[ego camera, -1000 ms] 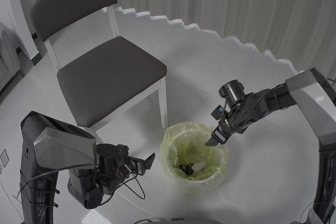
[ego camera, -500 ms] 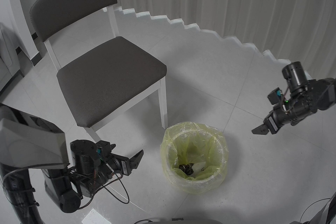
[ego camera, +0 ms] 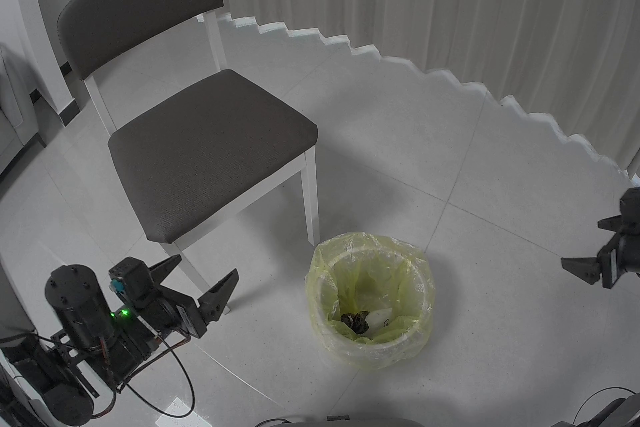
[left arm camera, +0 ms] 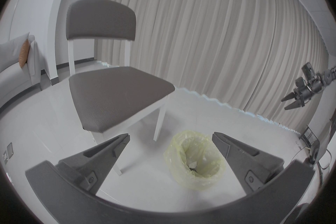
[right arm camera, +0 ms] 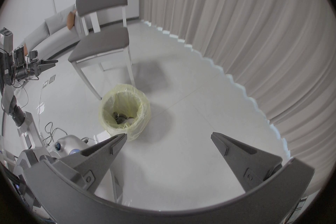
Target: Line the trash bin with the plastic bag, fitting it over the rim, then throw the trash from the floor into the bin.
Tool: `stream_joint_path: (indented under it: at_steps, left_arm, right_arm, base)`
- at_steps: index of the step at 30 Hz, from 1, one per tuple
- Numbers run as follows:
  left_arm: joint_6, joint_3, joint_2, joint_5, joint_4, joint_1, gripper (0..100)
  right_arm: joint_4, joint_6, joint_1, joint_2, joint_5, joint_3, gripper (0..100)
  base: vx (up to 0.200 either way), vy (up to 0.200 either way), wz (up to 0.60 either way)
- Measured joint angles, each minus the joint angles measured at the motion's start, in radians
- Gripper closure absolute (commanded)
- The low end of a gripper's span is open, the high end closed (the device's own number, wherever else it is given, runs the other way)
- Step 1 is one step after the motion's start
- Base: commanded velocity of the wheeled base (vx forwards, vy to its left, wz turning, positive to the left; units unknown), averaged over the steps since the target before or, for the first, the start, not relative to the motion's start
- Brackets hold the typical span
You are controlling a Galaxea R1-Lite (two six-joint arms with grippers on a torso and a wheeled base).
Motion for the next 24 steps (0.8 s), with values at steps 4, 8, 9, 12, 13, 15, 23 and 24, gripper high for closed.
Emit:
stream_joint_path:
  at_steps: [4,8,9,12,13,15,23,24]
  left_arm:
    - [0.001,0.014,-0.101,0.021,0.039,-0.005,0]
    - [0.001,0.018,-0.220,0.035,0.126,-0.002,0]
    - [0.002,0.018,-0.253,0.036,0.155,0.000,0]
    - [0.002,0.018,-0.355,0.040,0.256,0.007,0]
    - [0.002,0.018,-0.382,0.041,0.280,0.010,0]
    - [0.002,0.019,-0.459,0.041,0.353,0.023,0]
    - [0.006,0.019,-0.769,0.012,0.654,0.119,0]
    - [0.006,0.019,-0.807,0.004,0.684,0.136,0]
  right_arm:
    - [0.003,0.025,-0.017,-0.153,0.002,0.056,0]
    - [0.021,0.051,-0.027,-0.284,0.004,0.086,0]
    - [0.026,0.056,-0.029,-0.313,0.005,0.091,0]
    - [0.043,0.075,-0.031,-0.389,0.006,0.101,0]
    - [0.050,0.081,-0.032,-0.403,0.006,0.103,0]
    - [0.070,0.097,-0.032,-0.454,0.007,0.106,0]
    - [0.185,0.172,-0.027,-0.656,0.058,0.114,0]
    - [0.200,0.180,-0.027,-0.683,0.066,0.118,0]
  base:
    - [0.000,0.000,0.00]
    - [0.000,0.000,0.00]
    - [0.000,0.000,0.00]
    - [0.000,0.000,0.00]
    - [0.000,0.000,0.00]
    - [0.000,0.000,0.00]
    - [0.000,0.000,0.00]
    - [0.000,0.000,0.00]
